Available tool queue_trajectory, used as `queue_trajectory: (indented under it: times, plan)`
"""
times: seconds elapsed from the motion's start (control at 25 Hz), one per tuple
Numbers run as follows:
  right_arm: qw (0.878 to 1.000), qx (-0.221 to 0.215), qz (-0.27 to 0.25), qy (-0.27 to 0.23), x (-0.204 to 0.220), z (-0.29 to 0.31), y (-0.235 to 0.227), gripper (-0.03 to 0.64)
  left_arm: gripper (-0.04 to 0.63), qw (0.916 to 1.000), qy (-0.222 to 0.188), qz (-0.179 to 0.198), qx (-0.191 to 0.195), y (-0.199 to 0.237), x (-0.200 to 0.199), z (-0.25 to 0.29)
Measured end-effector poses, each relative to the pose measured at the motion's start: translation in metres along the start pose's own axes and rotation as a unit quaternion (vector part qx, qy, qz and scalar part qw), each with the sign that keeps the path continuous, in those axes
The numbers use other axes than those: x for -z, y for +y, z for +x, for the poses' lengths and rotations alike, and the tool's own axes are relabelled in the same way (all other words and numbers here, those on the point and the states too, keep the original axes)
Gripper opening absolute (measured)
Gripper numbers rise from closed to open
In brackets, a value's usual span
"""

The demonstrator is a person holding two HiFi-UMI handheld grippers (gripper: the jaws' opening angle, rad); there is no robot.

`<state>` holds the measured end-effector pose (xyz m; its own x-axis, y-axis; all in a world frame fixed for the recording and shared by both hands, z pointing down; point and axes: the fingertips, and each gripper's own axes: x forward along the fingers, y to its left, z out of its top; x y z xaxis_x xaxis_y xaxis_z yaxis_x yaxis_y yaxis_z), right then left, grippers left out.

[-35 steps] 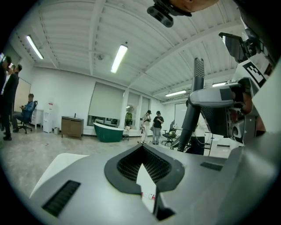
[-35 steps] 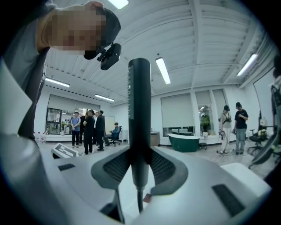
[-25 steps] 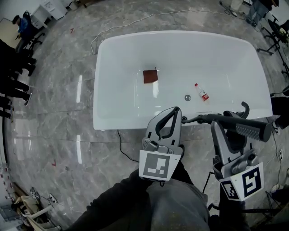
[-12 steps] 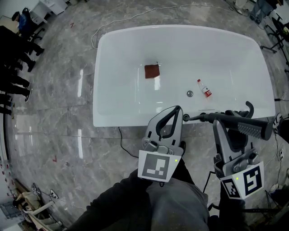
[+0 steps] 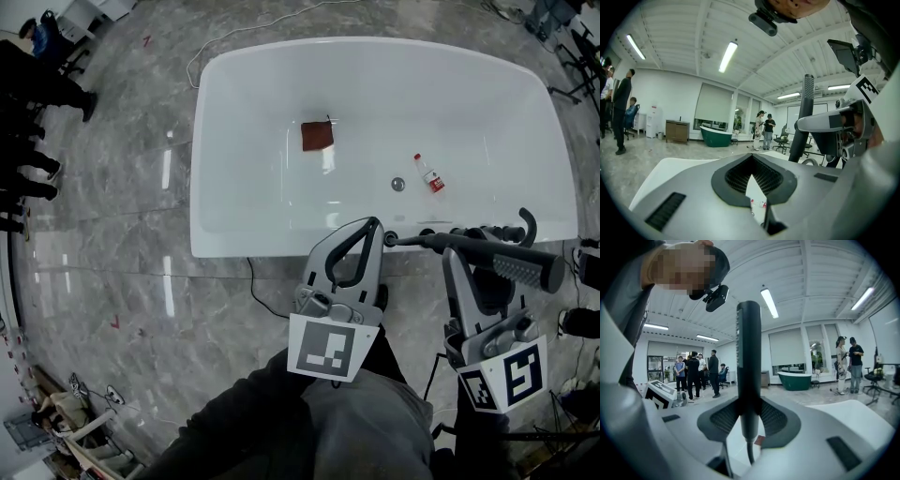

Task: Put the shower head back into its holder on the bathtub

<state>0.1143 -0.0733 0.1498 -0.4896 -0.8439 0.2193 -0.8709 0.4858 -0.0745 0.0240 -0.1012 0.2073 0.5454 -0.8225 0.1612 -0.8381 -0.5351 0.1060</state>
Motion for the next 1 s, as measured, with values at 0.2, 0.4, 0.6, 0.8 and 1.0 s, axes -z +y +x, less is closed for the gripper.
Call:
queue_trajectory:
  times: [0.2, 0.4, 0.6, 0.8, 1.0]
  plan:
    - [1.0, 0.0, 0.005, 0.005, 0.01, 0.006, -0.003, 0.14, 0.003, 1.0, 0.006, 0.0, 0.004, 0.001, 0.008, 0.004]
    - [1.0, 0.004, 0.006, 0.014, 0.02, 0.01, -0.007, 0.14, 0.003, 0.9999, 0.009, 0.002, 0.011, 0.0, 0.011, 0.008]
    - [1.0, 0.006, 0.008, 0.017, 0.03, 0.013, -0.012, 0.14, 0.003, 0.9998, 0.013, 0.006, 0.016, -0.001, 0.017, 0.012]
    - [1.0, 0.008, 0.011, 0.026, 0.042, 0.019, -0.015, 0.14, 0.003, 0.9996, 0.021, 0.0, 0.017, 0.0, 0.025, 0.015]
    - [0.999, 0.012, 0.014, 0.031, 0.055, 0.023, -0.018, 0.14, 0.003, 0.9995, 0.026, -0.001, 0.018, 0.001, 0.034, 0.019]
